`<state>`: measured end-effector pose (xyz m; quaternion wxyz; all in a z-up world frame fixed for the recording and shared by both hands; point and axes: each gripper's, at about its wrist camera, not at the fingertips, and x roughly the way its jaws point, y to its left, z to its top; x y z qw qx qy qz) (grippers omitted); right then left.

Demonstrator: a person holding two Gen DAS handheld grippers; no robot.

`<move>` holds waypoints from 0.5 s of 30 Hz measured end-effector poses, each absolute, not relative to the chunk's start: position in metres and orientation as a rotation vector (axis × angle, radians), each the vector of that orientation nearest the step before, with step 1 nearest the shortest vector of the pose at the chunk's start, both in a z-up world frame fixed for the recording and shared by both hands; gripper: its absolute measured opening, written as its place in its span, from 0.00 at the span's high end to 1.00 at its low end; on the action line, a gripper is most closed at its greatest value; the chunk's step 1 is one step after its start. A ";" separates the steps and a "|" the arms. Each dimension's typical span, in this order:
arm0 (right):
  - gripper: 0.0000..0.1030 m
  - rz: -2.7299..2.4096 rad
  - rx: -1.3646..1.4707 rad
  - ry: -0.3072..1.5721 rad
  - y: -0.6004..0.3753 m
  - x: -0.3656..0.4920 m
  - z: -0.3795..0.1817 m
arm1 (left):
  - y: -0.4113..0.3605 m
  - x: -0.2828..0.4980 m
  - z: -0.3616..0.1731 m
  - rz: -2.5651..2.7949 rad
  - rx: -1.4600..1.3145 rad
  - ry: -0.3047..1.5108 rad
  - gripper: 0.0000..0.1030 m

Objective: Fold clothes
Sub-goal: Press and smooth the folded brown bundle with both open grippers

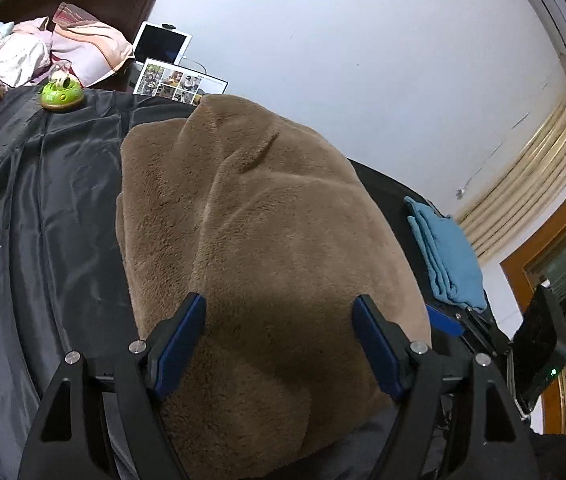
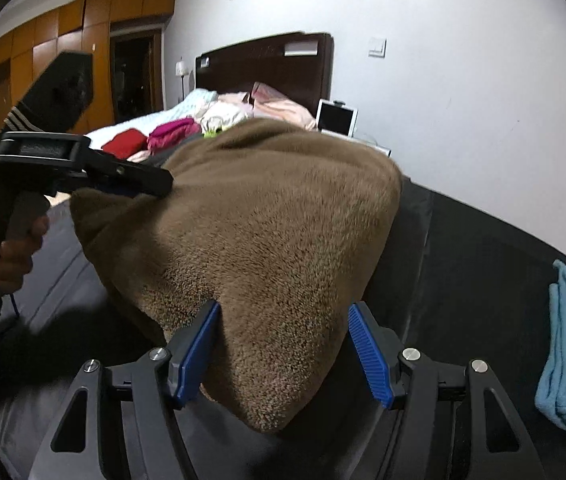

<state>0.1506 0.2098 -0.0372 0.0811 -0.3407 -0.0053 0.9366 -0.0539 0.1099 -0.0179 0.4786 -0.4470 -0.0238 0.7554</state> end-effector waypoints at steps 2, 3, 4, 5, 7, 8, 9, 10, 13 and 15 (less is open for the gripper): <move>0.36 2.797 -1.046 -0.040 0.209 0.149 -0.041 | 0.109 -0.050 -0.023 1.865 -1.076 -0.021 0.23; 0.36 2.797 -1.055 -0.056 0.208 0.148 -0.044 | 0.108 -0.049 -0.026 1.874 -1.067 -0.008 0.23; 0.36 2.797 -1.064 -0.072 0.206 0.147 -0.046 | 0.107 -0.048 -0.028 1.876 -1.060 -0.010 0.23; 0.36 2.797 -1.068 -0.079 0.206 0.146 -0.048 | 0.105 -0.047 -0.031 1.878 -1.052 -0.013 0.23; 0.36 2.800 -1.080 -0.075 0.207 0.144 -0.050 | 0.102 -0.047 -0.034 1.882 -1.044 -0.022 0.23; 0.36 2.802 -1.088 -0.070 0.208 0.142 -0.051 | 0.100 -0.047 -0.035 1.883 -1.040 -0.024 0.23; 0.36 2.805 -1.094 -0.057 0.210 0.142 -0.052 | 0.099 -0.047 -0.037 1.884 -1.034 -0.027 0.23; 0.36 2.808 -1.098 -0.046 0.211 0.142 -0.052 | 0.098 -0.048 -0.038 1.885 -1.029 -0.028 0.23; 0.35 2.819 -1.103 -0.019 0.215 0.142 -0.051 | 0.097 -0.046 -0.036 1.896 -1.018 -0.032 0.23; 0.34 2.834 -1.095 -0.001 0.217 0.144 -0.043 | 0.094 -0.041 -0.032 1.905 -1.005 -0.040 0.23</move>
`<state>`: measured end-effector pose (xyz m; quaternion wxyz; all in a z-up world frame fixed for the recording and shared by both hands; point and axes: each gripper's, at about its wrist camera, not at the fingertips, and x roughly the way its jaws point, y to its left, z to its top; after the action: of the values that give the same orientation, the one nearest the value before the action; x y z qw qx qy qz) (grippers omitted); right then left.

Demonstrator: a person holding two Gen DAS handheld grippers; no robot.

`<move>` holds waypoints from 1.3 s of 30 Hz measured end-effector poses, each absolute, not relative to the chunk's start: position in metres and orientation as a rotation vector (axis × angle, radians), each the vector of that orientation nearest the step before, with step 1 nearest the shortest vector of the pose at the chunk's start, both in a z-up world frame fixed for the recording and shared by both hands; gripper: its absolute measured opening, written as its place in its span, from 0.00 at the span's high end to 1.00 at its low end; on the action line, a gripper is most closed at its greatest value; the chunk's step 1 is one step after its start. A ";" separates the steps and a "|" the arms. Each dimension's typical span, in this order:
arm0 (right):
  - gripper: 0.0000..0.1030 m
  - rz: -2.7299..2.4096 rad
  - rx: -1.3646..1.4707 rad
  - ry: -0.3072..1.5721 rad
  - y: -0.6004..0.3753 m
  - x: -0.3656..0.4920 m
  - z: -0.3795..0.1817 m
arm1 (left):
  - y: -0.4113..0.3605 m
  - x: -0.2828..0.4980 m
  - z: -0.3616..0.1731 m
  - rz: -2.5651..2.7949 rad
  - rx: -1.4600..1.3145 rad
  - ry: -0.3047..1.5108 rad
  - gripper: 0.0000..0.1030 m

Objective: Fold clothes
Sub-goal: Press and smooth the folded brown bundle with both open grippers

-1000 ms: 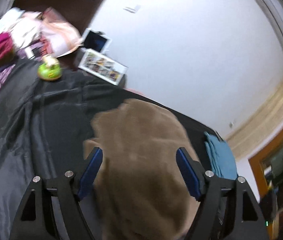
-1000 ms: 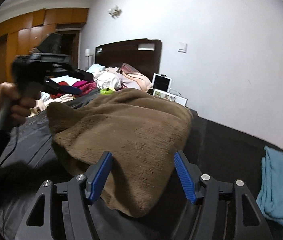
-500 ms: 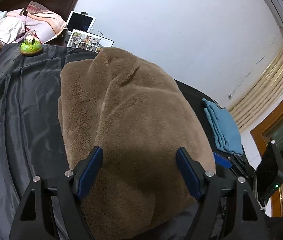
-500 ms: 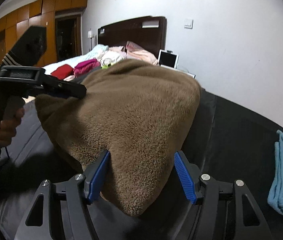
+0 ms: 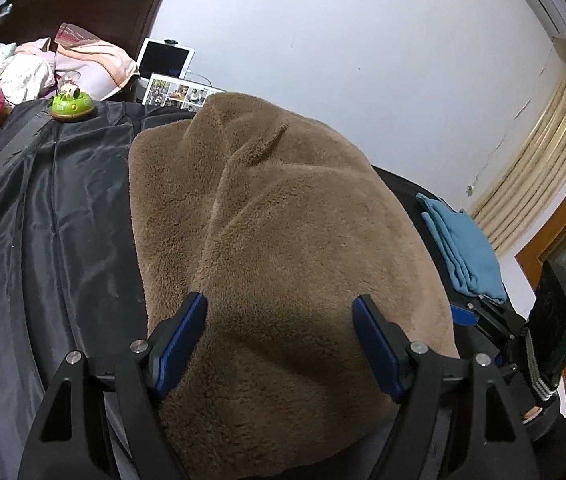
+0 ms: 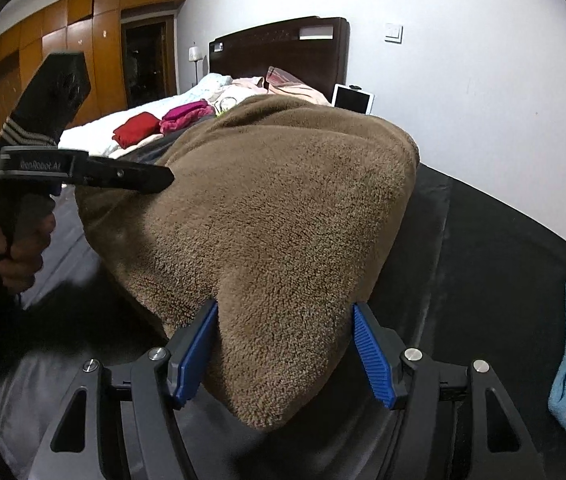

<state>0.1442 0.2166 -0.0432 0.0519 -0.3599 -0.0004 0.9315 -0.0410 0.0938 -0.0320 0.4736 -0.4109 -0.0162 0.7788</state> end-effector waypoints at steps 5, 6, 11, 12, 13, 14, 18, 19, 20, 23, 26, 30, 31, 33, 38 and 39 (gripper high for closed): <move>0.33 2.872 -0.962 0.019 0.218 0.151 -0.012 | 0.080 -0.023 -0.013 1.951 -0.954 -0.060 0.22; 0.30 2.884 -0.934 0.031 0.219 0.151 -0.006 | 0.077 -0.018 -0.009 1.957 -0.937 -0.058 0.21; 0.26 2.945 -0.925 0.053 0.210 0.131 0.001 | 0.076 -0.006 -0.013 1.973 -0.918 0.004 0.21; 0.26 2.943 -0.946 0.037 0.207 0.125 -0.003 | 0.076 -0.006 -0.016 1.981 -0.927 0.013 0.21; 0.26 2.941 -0.967 0.020 0.204 0.119 -0.007 | 0.075 -0.008 -0.018 1.988 -0.934 0.015 0.21; 0.26 2.935 -0.999 0.006 0.202 0.115 -0.013 | 0.074 -0.009 -0.020 1.995 -0.942 0.016 0.21; 0.25 2.918 -1.038 -0.012 0.203 0.106 -0.026 | 0.075 -0.022 -0.035 1.996 -1.006 0.017 0.18; 0.25 2.915 -1.051 -0.001 0.205 0.106 -0.028 | 0.075 -0.025 -0.041 1.983 -1.041 0.004 0.17; 0.25 2.910 -1.061 0.003 0.206 0.105 -0.030 | 0.075 -0.028 -0.047 1.964 -1.078 -0.019 0.16; 0.24 2.894 -1.058 -0.038 0.202 0.106 -0.038 | 0.071 -0.034 -0.057 1.917 -1.137 -0.103 0.15; 0.24 2.893 -1.042 -0.045 0.200 0.107 -0.040 | 0.070 -0.028 -0.047 1.958 -1.097 -0.058 0.14; 0.24 2.896 -1.030 -0.028 0.200 0.107 -0.042 | 0.070 -0.025 -0.021 2.016 -1.028 -0.017 0.14; 0.24 2.897 -1.025 -0.024 0.200 0.108 -0.042 | 0.070 -0.028 -0.011 2.019 -1.007 -0.027 0.14; 0.24 2.898 -1.020 -0.018 0.199 0.108 -0.042 | 0.073 -0.034 0.010 2.019 -0.962 -0.047 0.14; 0.24 2.900 -1.011 -0.007 0.200 0.109 -0.042 | 0.114 -0.056 0.044 1.980 -0.919 -0.038 0.14; 0.24 2.901 -1.009 -0.007 0.200 0.110 -0.042 | 0.125 -0.064 0.045 1.965 -0.934 -0.040 0.14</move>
<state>0.1099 0.2000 -0.0420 0.0351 -0.3284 -0.0021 0.9439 -0.0640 0.1246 0.0452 0.4643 -0.3802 -0.0162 0.7998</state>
